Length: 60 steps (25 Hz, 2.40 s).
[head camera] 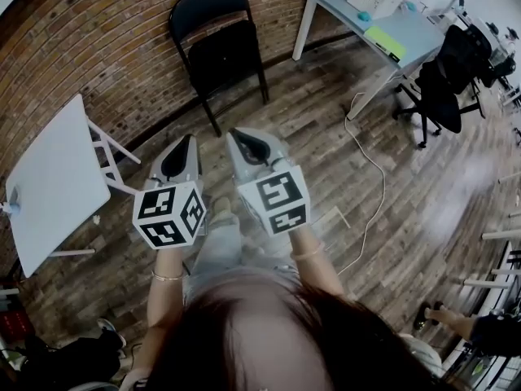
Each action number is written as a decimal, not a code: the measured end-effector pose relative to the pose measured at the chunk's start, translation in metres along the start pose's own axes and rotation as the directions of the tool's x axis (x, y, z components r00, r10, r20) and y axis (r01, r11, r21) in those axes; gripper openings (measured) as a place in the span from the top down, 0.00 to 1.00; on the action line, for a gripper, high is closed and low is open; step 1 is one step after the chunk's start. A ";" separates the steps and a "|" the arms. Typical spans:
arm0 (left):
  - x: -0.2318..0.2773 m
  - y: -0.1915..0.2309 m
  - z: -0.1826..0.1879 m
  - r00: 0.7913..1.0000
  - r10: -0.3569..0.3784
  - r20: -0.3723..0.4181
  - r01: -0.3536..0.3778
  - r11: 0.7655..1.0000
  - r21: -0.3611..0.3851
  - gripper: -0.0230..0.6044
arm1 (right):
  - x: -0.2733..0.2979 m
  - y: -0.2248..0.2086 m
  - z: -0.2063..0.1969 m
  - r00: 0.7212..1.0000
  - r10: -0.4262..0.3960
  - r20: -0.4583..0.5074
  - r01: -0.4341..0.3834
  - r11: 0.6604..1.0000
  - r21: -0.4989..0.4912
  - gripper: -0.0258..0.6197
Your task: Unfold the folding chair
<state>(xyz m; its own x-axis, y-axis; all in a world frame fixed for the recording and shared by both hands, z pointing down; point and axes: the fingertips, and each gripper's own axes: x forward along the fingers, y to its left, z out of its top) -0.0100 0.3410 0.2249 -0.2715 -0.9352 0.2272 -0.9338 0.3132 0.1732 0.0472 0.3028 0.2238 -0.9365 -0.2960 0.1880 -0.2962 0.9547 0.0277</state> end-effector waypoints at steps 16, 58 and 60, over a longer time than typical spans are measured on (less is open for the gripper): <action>0.092 0.069 0.024 1.000 -0.016 -0.012 0.016 1.000 -0.001 0.96 | 0.110 -0.037 0.008 1.000 -0.001 -0.018 0.002 0.998 0.056 0.96; 0.219 0.178 0.055 0.997 -0.049 -0.066 0.048 0.999 -0.019 0.96 | 0.275 -0.081 0.029 0.999 -0.026 -0.042 0.030 0.996 0.079 0.96; 0.228 0.181 0.057 0.996 -0.048 -0.069 0.047 0.999 -0.021 0.96 | 0.283 -0.086 0.030 0.999 -0.026 -0.045 0.030 0.996 0.082 0.96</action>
<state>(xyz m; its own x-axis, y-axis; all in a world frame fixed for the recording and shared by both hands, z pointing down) -0.2545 0.1756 0.2538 -0.2093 -0.9355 0.2846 -0.9403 0.2725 0.2040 -0.1975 0.1360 0.2449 -0.9192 -0.3192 0.2307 -0.3383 0.9398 -0.0475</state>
